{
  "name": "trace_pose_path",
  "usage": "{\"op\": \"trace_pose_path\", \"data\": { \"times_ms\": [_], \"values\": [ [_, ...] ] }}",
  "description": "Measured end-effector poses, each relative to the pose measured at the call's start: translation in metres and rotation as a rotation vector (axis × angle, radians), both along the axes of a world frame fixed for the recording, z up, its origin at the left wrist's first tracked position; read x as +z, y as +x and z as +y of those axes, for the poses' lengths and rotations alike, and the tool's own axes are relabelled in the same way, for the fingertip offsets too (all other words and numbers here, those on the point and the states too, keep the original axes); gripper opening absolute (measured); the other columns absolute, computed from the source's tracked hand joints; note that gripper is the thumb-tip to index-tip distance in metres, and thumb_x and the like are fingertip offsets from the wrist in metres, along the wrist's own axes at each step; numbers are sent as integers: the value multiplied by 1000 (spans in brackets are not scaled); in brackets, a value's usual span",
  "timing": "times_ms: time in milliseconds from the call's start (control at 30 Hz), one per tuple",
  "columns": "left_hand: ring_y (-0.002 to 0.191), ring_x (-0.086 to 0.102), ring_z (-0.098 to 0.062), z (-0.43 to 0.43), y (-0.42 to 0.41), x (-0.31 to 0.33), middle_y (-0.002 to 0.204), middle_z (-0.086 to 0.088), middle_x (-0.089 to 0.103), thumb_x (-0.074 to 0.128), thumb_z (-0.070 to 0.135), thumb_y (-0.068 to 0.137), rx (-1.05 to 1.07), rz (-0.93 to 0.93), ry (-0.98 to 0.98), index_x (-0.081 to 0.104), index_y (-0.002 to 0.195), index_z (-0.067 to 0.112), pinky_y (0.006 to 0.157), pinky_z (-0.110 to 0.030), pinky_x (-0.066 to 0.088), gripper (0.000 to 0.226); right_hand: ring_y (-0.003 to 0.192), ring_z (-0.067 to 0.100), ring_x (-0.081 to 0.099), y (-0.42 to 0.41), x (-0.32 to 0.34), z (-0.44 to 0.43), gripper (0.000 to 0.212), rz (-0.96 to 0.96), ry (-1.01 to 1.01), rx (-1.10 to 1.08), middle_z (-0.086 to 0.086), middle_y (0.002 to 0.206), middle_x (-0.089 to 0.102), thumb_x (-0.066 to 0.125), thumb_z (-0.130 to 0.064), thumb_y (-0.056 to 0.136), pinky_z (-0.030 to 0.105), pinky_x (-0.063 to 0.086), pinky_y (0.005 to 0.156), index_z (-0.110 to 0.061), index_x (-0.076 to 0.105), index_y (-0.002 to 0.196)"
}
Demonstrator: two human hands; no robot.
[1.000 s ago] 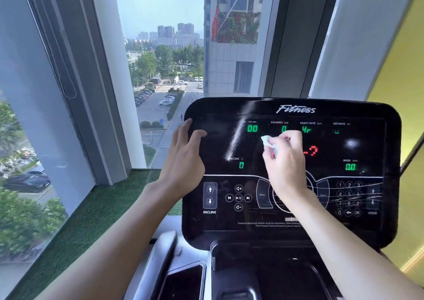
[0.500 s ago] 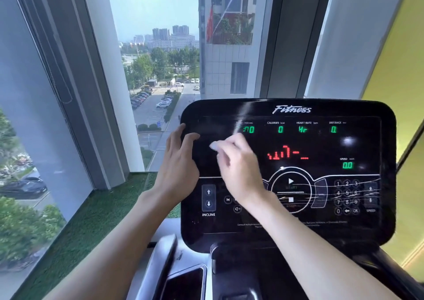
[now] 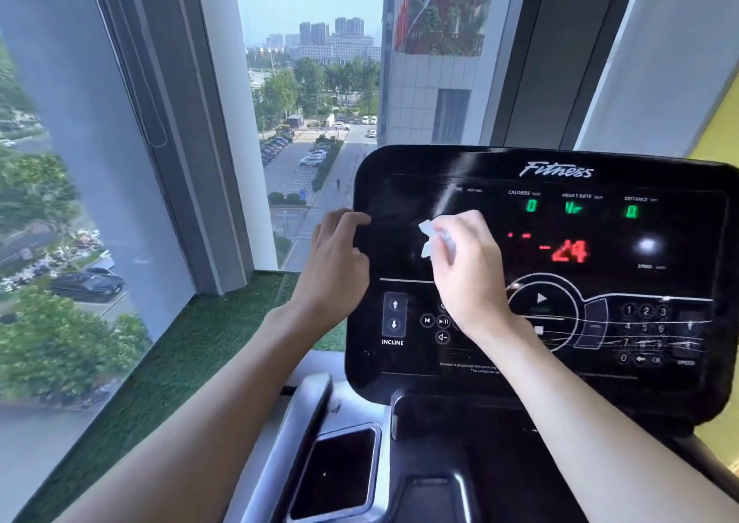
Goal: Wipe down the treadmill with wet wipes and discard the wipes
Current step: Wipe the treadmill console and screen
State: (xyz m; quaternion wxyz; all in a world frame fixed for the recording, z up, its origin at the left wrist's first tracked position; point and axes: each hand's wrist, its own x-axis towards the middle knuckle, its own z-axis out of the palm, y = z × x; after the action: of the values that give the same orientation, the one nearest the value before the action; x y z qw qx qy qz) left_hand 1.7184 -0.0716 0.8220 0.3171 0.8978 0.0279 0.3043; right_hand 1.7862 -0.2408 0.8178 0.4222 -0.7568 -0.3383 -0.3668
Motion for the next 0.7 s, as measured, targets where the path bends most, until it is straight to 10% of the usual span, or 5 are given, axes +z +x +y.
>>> {"op": "trace_pose_path", "data": {
  "times_ms": [300, 433, 600, 700],
  "values": [
    [95, 62, -13, -31, -39, -11, 106, 3, 66, 44, 3, 95, 137, 63, -231, 58, 118, 20, 76, -17, 47, 32, 72, 4, 58, -27, -22, -7, 16, 221, -120, 323, 0, 92, 56, 64, -3, 94, 12, 42, 69, -12, 77, 96],
    [103, 61, -14, -50, -56, -29, 109, 2, 62, 43, -2, 93, 209, 138, -368, 50, 122, 18, 92, -26, 47, 35, 67, 18, 56, -40, -46, -2, 29, 365, -428, 378, -3, 82, 46, 60, -24, 100, 31, 45, 66, -14, 68, 73],
    [130, 47, -21, -47, -72, -62, 144, -11, 48, 33, -16, 84, 306, 341, -574, 37, 143, 9, 76, -12, 44, 64, 67, 26, 49, -51, -66, 20, 25, 356, -616, 297, -1, 78, 36, 48, -5, 97, 37, 42, 64, -7, 54, 73],
    [137, 42, -21, -44, -71, -74, 149, -11, 44, 29, -17, 84, 290, 391, -646, 33, 147, 10, 93, -21, 41, 69, 72, 31, 51, -57, -69, 32, 22, 344, -703, 232, 4, 87, 33, 46, 3, 93, 36, 36, 61, -13, 50, 80]
  ]
}}
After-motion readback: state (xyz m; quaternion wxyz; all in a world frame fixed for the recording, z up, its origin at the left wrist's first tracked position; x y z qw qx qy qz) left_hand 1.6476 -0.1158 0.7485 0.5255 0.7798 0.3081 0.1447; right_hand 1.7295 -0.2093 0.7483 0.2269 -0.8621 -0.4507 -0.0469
